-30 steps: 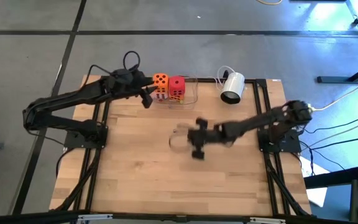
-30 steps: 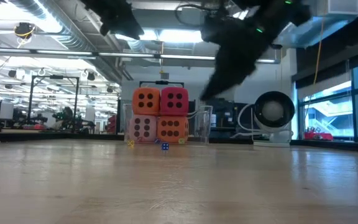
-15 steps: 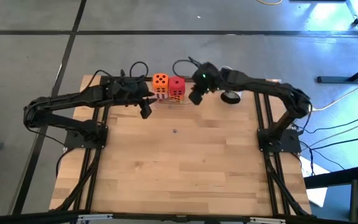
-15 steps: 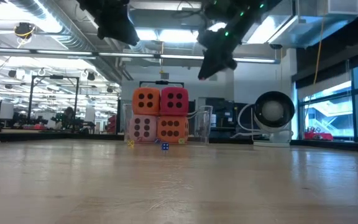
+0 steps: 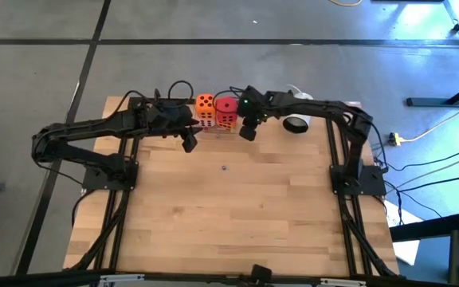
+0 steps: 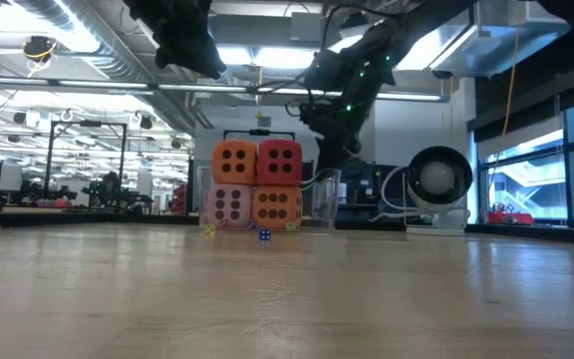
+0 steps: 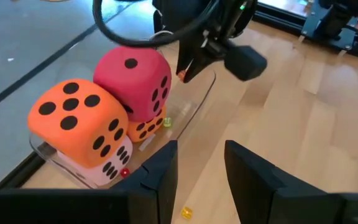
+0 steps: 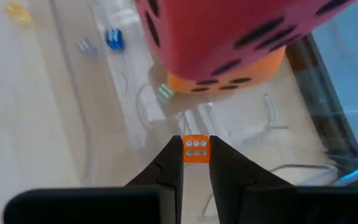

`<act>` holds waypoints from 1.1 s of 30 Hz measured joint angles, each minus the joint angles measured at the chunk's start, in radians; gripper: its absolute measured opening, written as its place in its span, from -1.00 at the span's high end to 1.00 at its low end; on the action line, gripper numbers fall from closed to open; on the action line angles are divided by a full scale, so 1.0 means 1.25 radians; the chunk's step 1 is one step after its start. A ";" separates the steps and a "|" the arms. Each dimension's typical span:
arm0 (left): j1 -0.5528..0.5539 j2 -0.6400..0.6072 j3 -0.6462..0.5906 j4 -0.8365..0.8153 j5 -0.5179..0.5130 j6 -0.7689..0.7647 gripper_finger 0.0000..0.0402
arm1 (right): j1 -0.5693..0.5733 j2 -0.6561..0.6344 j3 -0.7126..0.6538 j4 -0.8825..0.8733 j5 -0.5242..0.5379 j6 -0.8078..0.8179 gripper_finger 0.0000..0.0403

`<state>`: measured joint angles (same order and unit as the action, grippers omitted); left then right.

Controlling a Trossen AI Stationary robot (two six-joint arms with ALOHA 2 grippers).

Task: Pick & Place Dice
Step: Put the small orange dice in the transparent bin

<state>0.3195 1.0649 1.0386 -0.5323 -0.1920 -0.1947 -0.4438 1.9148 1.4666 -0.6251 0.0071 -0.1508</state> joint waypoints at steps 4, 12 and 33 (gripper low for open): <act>0.000 0.003 0.000 0.000 0.004 -0.016 0.37 | -0.001 0.019 0.000 0.002 0.002 -0.029 0.74; -0.004 0.046 0.000 0.001 0.005 -0.028 0.35 | -0.002 0.019 0.000 0.000 0.003 -0.039 0.55; -0.066 0.257 0.000 0.004 0.011 -0.065 0.33 | -0.002 0.019 0.000 0.000 0.003 -0.059 0.57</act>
<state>0.2371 1.3867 1.0386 -0.5279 -0.1783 -0.2755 -0.4461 1.9388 1.4666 -0.6250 0.0105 -0.2249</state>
